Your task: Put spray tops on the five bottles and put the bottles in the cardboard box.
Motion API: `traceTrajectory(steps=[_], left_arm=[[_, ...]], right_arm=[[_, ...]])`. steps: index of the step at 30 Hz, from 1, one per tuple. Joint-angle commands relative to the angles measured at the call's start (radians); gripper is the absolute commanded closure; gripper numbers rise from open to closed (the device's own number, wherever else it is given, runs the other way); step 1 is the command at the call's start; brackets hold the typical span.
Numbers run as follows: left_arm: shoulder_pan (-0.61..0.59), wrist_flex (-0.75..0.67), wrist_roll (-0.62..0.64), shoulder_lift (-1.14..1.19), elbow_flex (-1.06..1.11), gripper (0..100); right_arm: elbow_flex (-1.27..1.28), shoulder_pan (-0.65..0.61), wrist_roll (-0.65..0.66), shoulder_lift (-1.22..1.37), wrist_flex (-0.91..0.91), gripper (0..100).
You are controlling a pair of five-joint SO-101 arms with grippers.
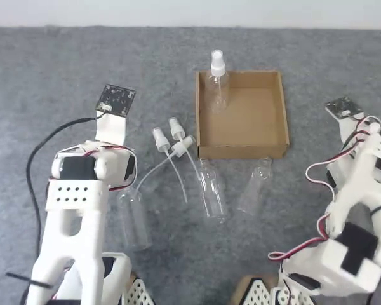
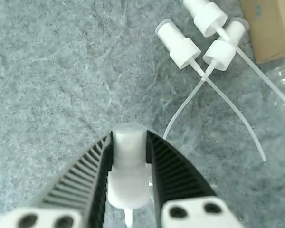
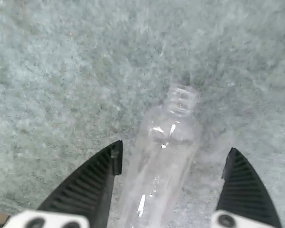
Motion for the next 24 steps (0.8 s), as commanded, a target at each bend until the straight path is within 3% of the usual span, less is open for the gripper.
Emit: traceTrajectory(steps=[1,10,24], left_arm=[[0.005,-0.021,0.011,-0.038,-0.005,99],[0.005,-0.021,0.011,-0.035,-0.004,99],[-0.003,-0.025,0.015,-0.044,-0.039,99]], right_arm=[[-0.032,0.016,-0.006,0.061,-0.022,71.6],[-0.035,0.041,-0.011,0.143,-0.101,72.2],[-0.114,0.035,-0.014,0.09,-0.09,99.0]])
